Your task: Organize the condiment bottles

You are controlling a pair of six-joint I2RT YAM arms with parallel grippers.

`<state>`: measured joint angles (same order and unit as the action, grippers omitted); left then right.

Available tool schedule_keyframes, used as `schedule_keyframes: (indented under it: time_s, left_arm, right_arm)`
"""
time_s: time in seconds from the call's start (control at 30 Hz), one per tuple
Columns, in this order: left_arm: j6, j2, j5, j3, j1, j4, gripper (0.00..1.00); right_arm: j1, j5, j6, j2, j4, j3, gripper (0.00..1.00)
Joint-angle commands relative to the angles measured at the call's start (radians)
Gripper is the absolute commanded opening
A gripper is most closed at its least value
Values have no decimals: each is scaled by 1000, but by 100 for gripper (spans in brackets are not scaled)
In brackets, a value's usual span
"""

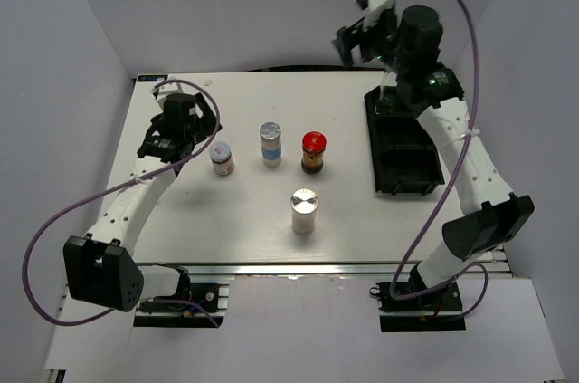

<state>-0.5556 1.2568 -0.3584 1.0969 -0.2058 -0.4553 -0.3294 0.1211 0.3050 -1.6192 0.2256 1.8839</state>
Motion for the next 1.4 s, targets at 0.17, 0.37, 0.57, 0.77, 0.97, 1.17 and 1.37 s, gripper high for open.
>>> schedule_keyframes:
  time_s: [0.17,0.37,0.57,0.77,0.97,1.17,1.37]
  left_arm:
    - [101,3,140,69,-70,116,98]
    - [131,0,214,58,-86,145,98]
    - [152,-16,254,1,-89,207,98]
    - [171,-16,357,-14,-95,242,98]
    - [178,-45,349,-42,-106,239,98]
    - [174,-46,343,-51,-113,241,98]
    - [174,-22,349,-51,-116,250,98]
  right_arm:
    - [-170,296,-161,27,225,-110,89]
    - [-377,100,-182,110,343,-302,89]
    - [-542,-50,-326,174,377,-474,89]
    - [-677,-210,-400,142,399,-569,89]
    - [-721,-317,-446,81,460,-603,89]
    - [-731,-365,-494,133,439,-666,84]
    - [-731,-402,-526,231,367,-735,27]
